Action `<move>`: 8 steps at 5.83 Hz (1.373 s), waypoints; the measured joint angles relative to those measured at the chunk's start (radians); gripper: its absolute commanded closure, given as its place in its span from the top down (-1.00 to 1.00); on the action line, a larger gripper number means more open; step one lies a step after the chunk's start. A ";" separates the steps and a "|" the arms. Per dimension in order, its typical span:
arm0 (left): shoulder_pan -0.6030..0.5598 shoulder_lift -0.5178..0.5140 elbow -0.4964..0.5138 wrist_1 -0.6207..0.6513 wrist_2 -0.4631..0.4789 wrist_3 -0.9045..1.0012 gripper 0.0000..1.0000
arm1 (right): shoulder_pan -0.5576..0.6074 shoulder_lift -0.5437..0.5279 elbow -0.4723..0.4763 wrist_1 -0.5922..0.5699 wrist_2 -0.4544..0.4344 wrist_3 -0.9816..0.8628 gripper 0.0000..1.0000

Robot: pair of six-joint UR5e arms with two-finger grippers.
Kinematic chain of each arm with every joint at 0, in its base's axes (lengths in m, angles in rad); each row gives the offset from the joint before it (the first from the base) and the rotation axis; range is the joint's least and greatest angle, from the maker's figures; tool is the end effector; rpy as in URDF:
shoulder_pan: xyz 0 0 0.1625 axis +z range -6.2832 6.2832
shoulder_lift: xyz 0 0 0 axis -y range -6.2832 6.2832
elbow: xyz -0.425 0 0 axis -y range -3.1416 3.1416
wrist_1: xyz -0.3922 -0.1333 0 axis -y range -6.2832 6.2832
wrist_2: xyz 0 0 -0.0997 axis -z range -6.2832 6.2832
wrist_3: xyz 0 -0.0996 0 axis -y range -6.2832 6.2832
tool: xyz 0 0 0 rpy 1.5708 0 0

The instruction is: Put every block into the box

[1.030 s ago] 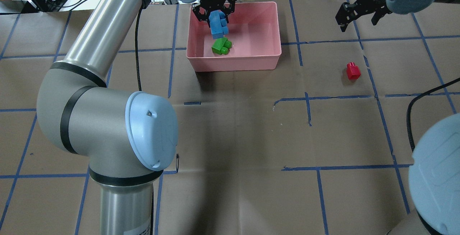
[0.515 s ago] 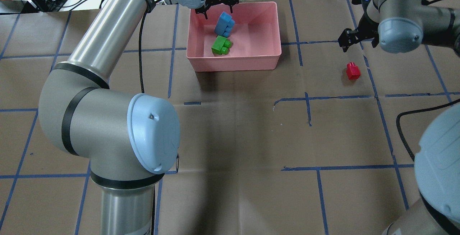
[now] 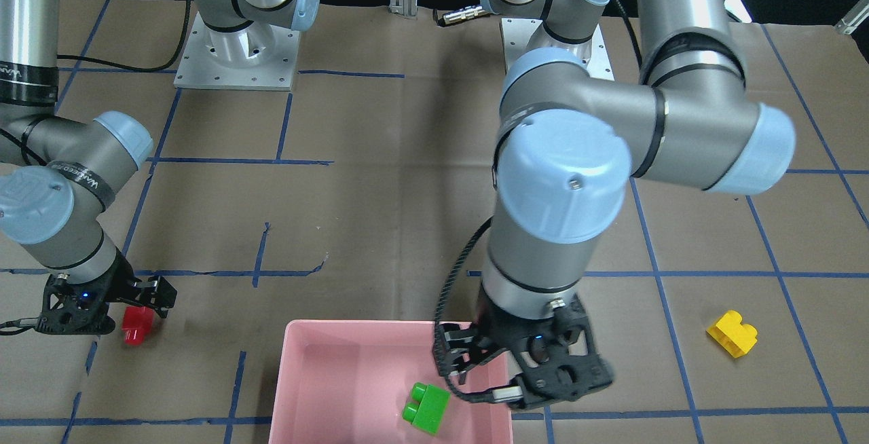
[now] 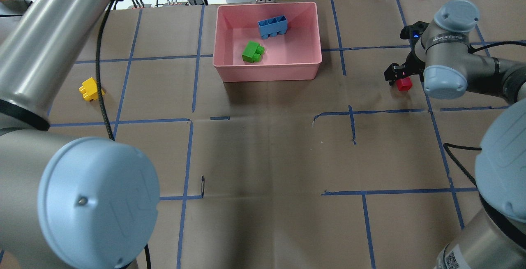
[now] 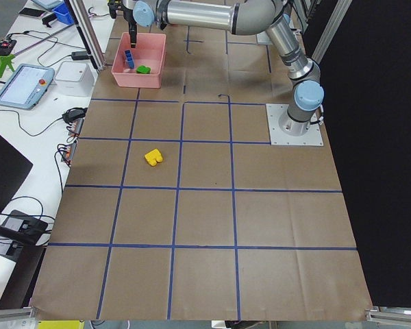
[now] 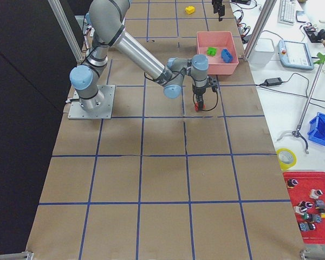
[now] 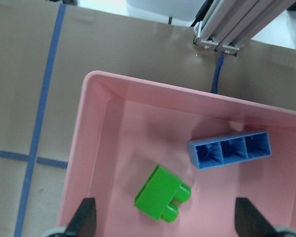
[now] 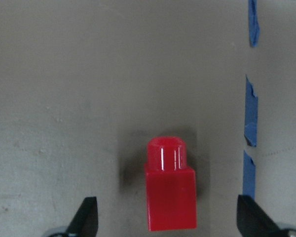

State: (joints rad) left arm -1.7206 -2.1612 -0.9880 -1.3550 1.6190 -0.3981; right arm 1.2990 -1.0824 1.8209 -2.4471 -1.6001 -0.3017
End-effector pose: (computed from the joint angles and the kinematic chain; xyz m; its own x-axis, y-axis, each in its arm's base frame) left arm -0.2385 -0.7194 0.4358 -0.9684 -0.2467 0.0367 -0.2489 0.9458 -0.2088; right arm -0.0360 -0.6148 0.1889 -0.9974 -0.0236 0.0685 -0.0319 0.9920 -0.1225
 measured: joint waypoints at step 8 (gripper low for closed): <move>0.649 0.151 -0.188 -0.180 -0.003 0.169 0.99 | 0.000 -0.103 -0.019 0.055 -0.005 -0.018 -0.90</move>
State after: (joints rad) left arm -1.0720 -2.0104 -1.1765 -1.5351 1.6156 -0.2287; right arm 1.2992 -1.1857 1.8018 -2.3923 -1.6054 -0.3201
